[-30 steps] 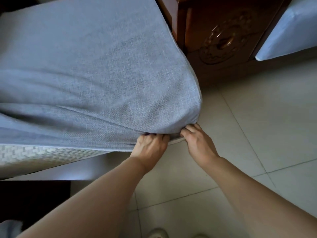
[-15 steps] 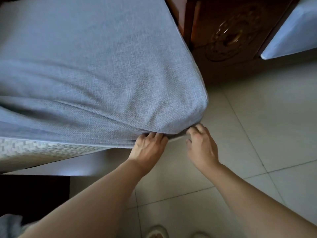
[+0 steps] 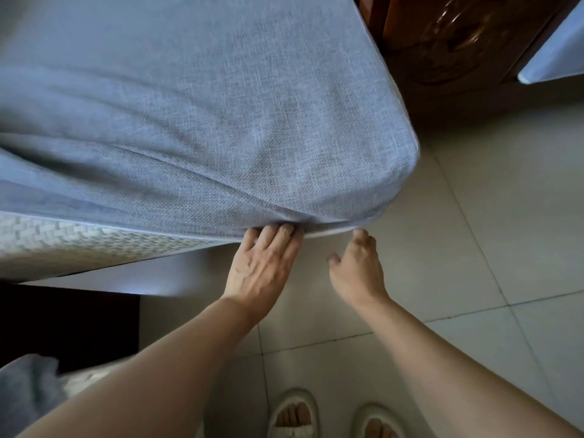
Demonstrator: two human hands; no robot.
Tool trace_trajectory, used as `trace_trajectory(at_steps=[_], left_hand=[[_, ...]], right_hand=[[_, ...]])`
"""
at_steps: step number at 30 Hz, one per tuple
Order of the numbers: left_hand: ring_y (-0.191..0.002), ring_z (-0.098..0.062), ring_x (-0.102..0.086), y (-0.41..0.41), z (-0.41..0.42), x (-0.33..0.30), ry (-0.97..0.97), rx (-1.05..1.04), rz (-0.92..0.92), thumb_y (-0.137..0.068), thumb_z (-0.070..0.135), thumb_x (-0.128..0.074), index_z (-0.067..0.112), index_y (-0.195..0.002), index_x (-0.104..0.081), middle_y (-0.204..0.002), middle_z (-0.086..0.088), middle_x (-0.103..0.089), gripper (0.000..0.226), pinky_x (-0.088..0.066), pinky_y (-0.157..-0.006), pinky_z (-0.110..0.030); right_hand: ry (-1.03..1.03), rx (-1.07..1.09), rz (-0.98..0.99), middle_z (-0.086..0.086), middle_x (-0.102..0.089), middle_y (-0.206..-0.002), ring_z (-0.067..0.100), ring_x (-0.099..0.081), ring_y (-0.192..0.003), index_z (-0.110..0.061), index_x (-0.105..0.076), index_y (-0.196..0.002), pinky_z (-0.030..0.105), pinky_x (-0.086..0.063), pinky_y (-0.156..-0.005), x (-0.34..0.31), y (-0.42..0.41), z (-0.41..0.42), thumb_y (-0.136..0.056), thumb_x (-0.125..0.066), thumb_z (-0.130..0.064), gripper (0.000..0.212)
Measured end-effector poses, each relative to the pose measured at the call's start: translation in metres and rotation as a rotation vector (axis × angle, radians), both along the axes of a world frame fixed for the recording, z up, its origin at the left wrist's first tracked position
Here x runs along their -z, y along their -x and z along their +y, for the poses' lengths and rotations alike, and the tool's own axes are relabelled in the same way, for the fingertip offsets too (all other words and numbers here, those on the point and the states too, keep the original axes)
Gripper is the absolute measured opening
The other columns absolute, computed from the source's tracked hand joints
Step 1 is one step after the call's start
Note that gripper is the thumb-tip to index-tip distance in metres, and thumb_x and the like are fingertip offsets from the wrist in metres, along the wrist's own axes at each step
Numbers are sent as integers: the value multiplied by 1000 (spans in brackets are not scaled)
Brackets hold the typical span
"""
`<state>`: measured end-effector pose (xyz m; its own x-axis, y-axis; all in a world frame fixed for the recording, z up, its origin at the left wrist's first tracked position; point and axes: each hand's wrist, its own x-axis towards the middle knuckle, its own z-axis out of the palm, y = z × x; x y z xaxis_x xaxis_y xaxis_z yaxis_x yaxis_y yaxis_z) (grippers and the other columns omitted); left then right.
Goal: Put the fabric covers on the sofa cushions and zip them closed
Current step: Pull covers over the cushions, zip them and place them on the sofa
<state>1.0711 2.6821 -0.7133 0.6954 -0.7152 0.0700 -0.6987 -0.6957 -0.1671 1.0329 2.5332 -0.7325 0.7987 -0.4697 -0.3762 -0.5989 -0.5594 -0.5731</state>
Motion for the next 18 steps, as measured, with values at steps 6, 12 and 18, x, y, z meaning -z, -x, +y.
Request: trace_trajectory(at_steps=[6,12,18], left_hand=[[-87,-23,-39,-5,32,-35,113,-111,-40,-77,12,-28,13,-108,-64,-95,-4,-61,48,-27,-75,-37],[-86,-25,-40,-25,100,-72,183,-377,-164,-65,1,-53,22,-99,-51,-97,-5,-56,40,-27,-75,-40],[-81,-29,-46,-52,147,-77,140,-402,-165,-65,8,-69,14,-93,-53,-89,-8,-54,33,-36,-63,-37]], right_hand=[[167,-131,-260,9,-55,-112,29,-55,-105,-10,-52,-110,36,-44,-82,-28,-1,54,-79,-68,-13,35],[410,-473,-485,4,-62,-86,26,-62,-77,-12,-65,-91,33,-51,-66,-58,-23,82,-52,-86,-9,45],[529,-603,-467,4,-58,-64,25,-60,-55,-12,-58,-73,28,-44,-46,-59,-38,95,-44,-91,-17,45]])
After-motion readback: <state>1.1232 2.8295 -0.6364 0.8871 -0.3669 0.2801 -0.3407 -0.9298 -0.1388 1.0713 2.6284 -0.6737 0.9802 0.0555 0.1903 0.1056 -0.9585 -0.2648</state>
